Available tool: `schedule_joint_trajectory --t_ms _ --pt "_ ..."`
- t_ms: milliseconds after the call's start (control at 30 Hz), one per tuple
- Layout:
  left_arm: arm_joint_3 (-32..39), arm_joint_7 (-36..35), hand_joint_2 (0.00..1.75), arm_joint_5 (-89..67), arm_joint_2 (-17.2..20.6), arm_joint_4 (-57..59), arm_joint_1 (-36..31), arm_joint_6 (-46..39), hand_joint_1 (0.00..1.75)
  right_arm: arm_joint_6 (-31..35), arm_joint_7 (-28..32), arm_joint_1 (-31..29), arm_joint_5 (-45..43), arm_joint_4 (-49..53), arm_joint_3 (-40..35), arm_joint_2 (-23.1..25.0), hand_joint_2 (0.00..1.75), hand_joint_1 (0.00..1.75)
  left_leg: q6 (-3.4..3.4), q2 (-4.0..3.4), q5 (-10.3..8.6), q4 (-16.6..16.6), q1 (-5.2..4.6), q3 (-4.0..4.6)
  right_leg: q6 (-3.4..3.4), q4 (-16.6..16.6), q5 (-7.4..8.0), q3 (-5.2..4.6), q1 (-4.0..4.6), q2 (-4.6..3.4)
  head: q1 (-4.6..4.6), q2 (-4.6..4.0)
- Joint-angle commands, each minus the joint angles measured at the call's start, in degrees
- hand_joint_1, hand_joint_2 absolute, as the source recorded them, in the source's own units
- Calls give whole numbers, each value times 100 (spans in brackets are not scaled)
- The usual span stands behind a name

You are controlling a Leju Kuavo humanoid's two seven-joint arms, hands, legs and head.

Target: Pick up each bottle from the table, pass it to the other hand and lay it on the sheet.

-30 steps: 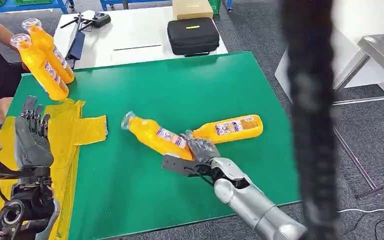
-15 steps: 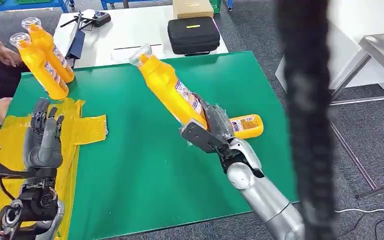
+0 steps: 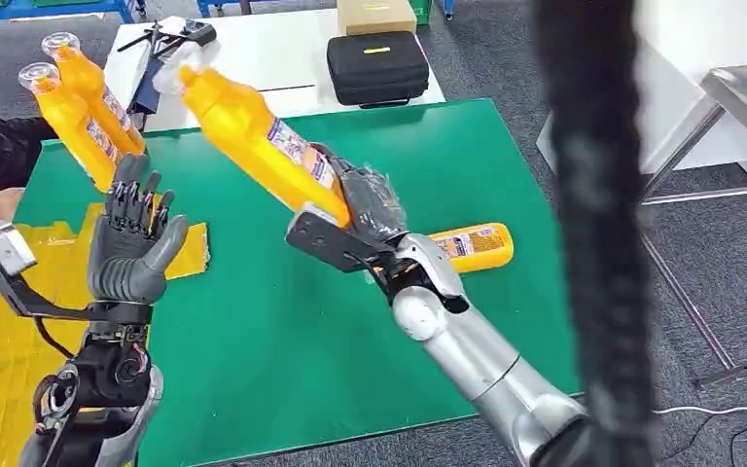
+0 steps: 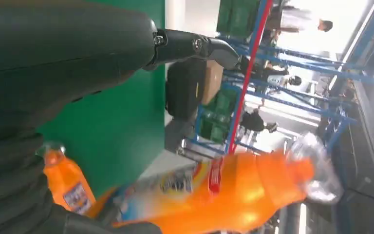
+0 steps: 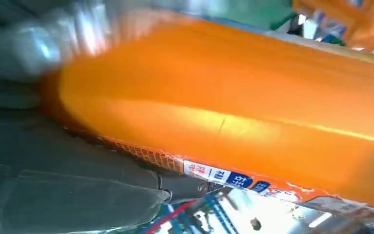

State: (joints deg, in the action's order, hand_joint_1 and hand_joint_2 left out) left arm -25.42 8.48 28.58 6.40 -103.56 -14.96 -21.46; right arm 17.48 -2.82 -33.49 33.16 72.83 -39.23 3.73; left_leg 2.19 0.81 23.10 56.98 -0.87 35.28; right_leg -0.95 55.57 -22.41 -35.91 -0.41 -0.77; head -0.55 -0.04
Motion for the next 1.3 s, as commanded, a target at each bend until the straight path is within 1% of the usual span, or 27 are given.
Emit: schedule_joint_trajectory --t_ms 33,67,100,133,167,200,233,300,367,400,500,567,633,700,733,767,833,867,933,967,1033,1100,1133,1167,1200,1300 --pt "-355 -61 175 318 -341 364 -542 -146 0 142 -88 -394 241 -545 -811 265 175 175 -26 -7 28 18 14 -40 3 9 -24 45 14 9 -4 0" --pt "-395 -64 175 338 -349 383 -560 -158 0 176 -94 -378 347 -524 -902 257 175 175 -11 -3 7 2 4 -13 0 -1 -6 15 4 4 -2 0" --pt "-449 -59 175 326 -371 403 -585 -158 0 203 -115 -351 408 -525 -962 269 175 175 -18 -5 17 7 8 -29 1 1 -15 33 9 7 -2 0" --pt "-468 -58 175 329 -381 417 -597 -162 0 220 -128 -336 424 -526 -980 278 175 175 -9 2 4 0 2 -10 0 -1 -5 13 2 8 -4 0" --pt "-494 -74 175 370 -397 436 -617 -178 0 224 -133 -337 449 -544 -1020 284 175 175 -16 4 14 6 7 -25 1 1 -15 31 8 14 -2 0" --pt "-503 -94 175 415 -418 452 -631 -184 0 235 -120 -339 495 -549 -1057 286 175 175 -11 4 6 1 3 -13 1 -2 -7 17 4 11 -4 0" --pt "-521 -97 175 424 -430 463 -651 -187 0 248 -111 -337 544 -554 -1098 297 175 175 -19 2 16 7 9 -28 2 1 -16 34 9 13 -2 0" --pt "-571 -144 175 530 -514 533 -731 -246 0 240 -127 -310 622 -608 -1239 391 175 175 -19 3 18 7 9 -29 2 1 -17 37 10 13 -2 0" --pt "-641 -158 175 579 -533 562 -780 -273 0 203 -161 -288 683 -661 -1398 456 175 175 -13 4 8 1 3 -13 2 -1 -8 18 4 9 -2 0" --pt "-654 -158 175 583 -542 571 -785 -276 0 226 -185 -269 714 -673 -1430 478 175 175 -19 5 15 6 8 -25 3 1 -15 31 9 13 -2 0" --pt "-654 -158 175 583 -542 571 -785 -276 0 226 -185 -269 714 -673 -1430 478 175 175 -11 5 5 0 3 -10 2 -3 -6 14 4 8 -4 0" --pt "-650 -158 175 583 -531 574 -781 -277 0 220 -182 -277 711 -678 -1425 463 175 175 -17 6 12 2 6 -24 3 -2 -13 28 7 14 -2 0" --pt "-647 -158 175 583 -524 573 -780 -278 0 215 -180 -294 710 -678 -1419 453 175 175 -9 6 2 -1 4 -5 1 -4 -4 7 4 11 -4 0" --pt "-647 -158 175 583 -524 573 -780 -278 0 215 -180 -294 710 -678 -1419 453 175 175 -22 11 20 10 12 -33 3 2 -22 41 13 25 -2 0" --pt "-647 -158 175 583 -524 573 -780 -278 0 215 -180 -294 710 -678 -1419 453 175 175 -9 3 4 0 3 -7 1 -3 -5 8 3 8 -4 0" --pt "-647 -158 175 583 -524 573 -780 -278 0 215 -180 -294 710 -678 -1419 453 175 175 -16 1 14 6 9 -22 2 0 -13 26 9 10 -2 0" --pt "-647 -158 175 583 -524 573 -780 -278 0 215 -180 -294 710 -678 -1419 453 175 175 -9 2 4 0 4 -6 1 -3 -5 8 4 9 -2 0" --pt "-647 -158 175 583 -524 573 -780 -278 0 215 -180 -294 710 -678 -1419 453 175 175 -15 5 12 3 6 -21 1 -1 -13 25 7 15 -2 0" --pt "-647 -158 175 583 -524 573 -780 -278 0 215 -180 -294 710 -678 -1419 453 175 175 -9 7 3 -1 2 -6 1 -3 -6 9 3 11 -2 0" --pt "-647 -158 175 583 -524 573 -780 -278 0 215 -180 -294 710 -678 -1419 453 175 175 -15 7 11 4 7 -18 2 -1 -12 22 8 15 -2 0" --pt "-723 -165 175 610 -522 595 -810 -295 0 128 -173 -270 728 -720 -1613 482 175 175 -10 5 5 1 4 -9 2 -3 -6 12 5 10 -2 0" --pt "-793 -172 175 626 -548 687 -832 -324 0 133 -224 -198 903 -765 -1854 532 175 175 -15 6 10 2 6 -17 2 -2 -12 22 6 13 -2 0" --pt "-810 -171 175 628 -559 724 -843 -339 0 145 -243 -198 1007 -788 -1945 543 175 175 -29 3 29 12 14 -47 5 4 -29 54 15 19 -2 0" --pt "-853 -158 175 645 -602 822 -868 -387 0 159 -290 -212 1396 -857 -2246 567 175 175 -19 5 15 0 9 -31 4 -5 -16 36 10 15 -2 0" --pt "-888 -107 175 592 -621 863 -885 -415 0 139 -299 -192 1466 -882 -2359 588 175 175 -26 5 24 5 12 -44 5 -1 -24 50 13 18 -2 0" --pt "-1046 -54 175 523 -706 983 -977 -467 0 12 -278 -188 1592 -1012 -2785 660 175 175 -12 5 7 -3 6 -17 2 -7 -9 21 7 12 -4 0"
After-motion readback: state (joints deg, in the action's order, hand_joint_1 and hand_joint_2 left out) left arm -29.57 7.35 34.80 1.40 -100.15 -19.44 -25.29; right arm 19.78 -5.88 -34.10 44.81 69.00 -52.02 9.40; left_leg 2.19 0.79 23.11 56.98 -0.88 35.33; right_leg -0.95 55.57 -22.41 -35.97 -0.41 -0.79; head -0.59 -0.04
